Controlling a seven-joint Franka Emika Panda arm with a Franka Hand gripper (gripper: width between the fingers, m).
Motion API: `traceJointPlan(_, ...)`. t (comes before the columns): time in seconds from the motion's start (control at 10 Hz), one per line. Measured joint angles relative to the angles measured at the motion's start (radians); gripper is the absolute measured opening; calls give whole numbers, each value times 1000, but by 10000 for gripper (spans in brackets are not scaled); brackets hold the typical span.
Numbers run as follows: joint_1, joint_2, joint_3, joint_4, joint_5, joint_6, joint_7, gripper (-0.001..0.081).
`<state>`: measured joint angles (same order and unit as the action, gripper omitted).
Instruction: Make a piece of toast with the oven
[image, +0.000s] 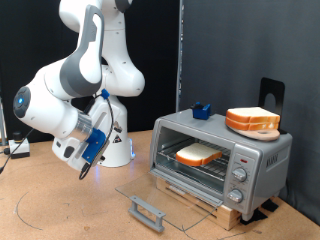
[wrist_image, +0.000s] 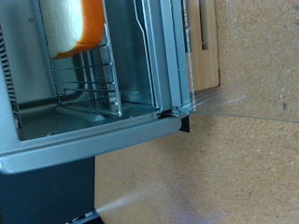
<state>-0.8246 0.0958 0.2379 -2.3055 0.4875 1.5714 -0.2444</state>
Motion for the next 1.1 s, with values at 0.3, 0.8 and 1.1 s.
traceJointPlan(0.3,-9,21,-6,-26,124,35,-75,807)
traceJointPlan(0.8,-3,179,-3,-56,128,279,-81,807)
traceJointPlan(1.1,5,272,0,-62,118,357,-104,807)
